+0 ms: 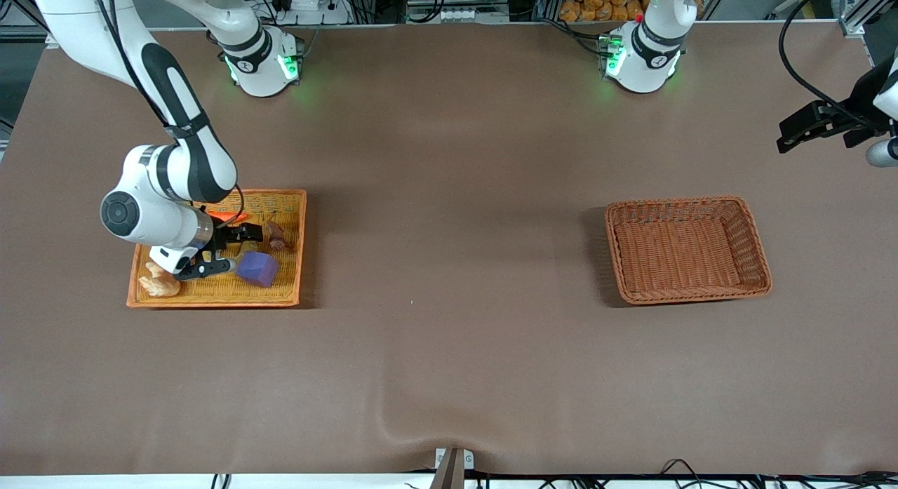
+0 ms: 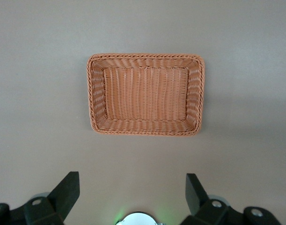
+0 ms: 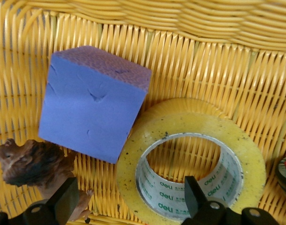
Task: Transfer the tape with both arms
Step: 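Close the right gripper on the tape roll's rim, then lift the tape roll and carry it toward the table middle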
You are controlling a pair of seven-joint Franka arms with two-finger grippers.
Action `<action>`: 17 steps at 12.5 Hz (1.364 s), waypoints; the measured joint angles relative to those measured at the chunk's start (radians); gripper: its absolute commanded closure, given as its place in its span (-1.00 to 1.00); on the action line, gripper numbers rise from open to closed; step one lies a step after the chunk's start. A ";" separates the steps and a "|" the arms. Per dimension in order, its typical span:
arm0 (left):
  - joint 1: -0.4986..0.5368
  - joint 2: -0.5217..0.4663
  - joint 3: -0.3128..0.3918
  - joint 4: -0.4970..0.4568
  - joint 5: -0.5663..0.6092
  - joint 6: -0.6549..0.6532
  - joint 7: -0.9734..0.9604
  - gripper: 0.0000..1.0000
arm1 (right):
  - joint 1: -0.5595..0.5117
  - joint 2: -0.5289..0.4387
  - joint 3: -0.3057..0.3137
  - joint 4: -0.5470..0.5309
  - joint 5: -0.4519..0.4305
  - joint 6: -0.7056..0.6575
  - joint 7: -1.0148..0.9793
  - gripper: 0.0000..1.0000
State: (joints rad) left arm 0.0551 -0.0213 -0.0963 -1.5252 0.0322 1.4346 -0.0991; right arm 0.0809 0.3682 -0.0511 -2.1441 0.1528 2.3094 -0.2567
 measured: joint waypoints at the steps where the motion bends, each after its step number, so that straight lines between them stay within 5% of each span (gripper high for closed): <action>1: 0.000 0.000 0.000 0.000 0.000 0.000 0.000 -1.00 | 0.001 0.007 0.000 0.000 0.000 0.003 -0.001 -0.71; 3: 0.000 0.000 0.000 0.000 0.000 0.000 0.000 -1.00 | 0.002 0.019 0.000 0.000 0.000 0.010 -0.002 -0.37; 6: 0.000 0.000 0.000 0.000 0.000 0.000 0.000 -1.00 | 0.002 0.025 -0.004 0.000 0.000 0.012 -0.002 0.77; 7: 0.000 0.000 0.000 0.000 0.000 0.000 0.000 -1.00 | 0.002 0.026 -0.003 0.001 0.000 0.012 -0.002 1.00; 12: 0.000 0.000 0.000 0.001 0.000 0.000 0.000 -1.00 | 0.004 0.016 -0.003 0.030 -0.001 -0.052 -0.005 1.00; 17: 0.000 -0.001 0.000 0.001 0.000 0.000 0.000 -1.00 | 0.017 -0.052 -0.001 0.349 -0.016 -0.520 -0.005 1.00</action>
State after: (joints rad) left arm 0.0551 -0.0221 -0.0961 -1.5246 0.0322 1.4346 -0.0991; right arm 0.0983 0.3163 -0.0523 -1.7947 0.1368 1.7899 -0.2614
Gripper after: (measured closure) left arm 0.000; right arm 0.767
